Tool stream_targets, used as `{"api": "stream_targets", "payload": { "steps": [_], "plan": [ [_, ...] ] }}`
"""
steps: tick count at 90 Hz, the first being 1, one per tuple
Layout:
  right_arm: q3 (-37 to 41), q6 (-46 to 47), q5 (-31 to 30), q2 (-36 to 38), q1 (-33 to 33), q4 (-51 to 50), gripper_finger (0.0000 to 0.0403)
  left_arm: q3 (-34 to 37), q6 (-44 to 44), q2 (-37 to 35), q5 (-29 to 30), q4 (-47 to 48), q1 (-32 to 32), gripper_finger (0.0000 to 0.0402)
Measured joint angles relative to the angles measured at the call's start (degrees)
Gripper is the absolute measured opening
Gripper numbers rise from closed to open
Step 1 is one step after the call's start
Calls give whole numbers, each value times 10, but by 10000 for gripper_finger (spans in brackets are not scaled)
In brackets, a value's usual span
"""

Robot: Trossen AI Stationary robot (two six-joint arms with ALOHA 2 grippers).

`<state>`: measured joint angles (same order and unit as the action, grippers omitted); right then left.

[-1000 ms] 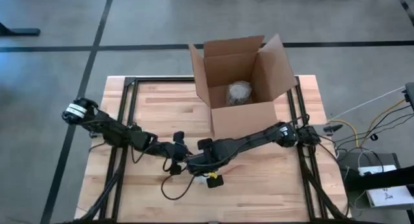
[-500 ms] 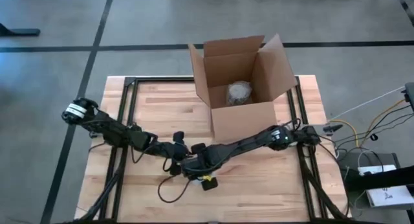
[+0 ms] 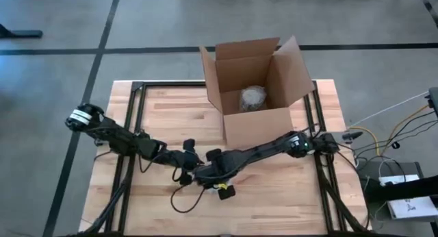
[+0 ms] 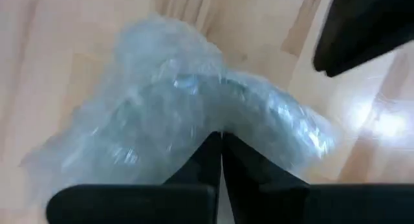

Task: Wrap mug
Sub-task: Wrap the blue patterned mug with the bubble wrap

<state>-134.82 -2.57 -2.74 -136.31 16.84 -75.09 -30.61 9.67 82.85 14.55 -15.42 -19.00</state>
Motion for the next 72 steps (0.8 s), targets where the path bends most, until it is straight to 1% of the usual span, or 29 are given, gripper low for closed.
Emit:
{"api": "stream_targets", "payload": {
  "steps": [20, 30, 35, 45, 72],
  "plan": [
    [0, 2, 4, 20, 0, -25, 0, 0, 0, 0, 0, 0, 0, 20],
    [0, 5, 44, 20, 0, -24, 0, 0, 0, 0, 0, 0, 0, 20],
    [0, 5, 61, 15, 0, -19, 0, 0, 0, 0, 0, 0, 0, 20],
    [2, 1, 77, -7, 0, -17, 0, 0, 0, 0, 0, 0, 0, 20],
    [3, -20, 79, -44, 0, -9, 0, 0, 3, 0, 0, 0, 0, 20]
  ]
}}
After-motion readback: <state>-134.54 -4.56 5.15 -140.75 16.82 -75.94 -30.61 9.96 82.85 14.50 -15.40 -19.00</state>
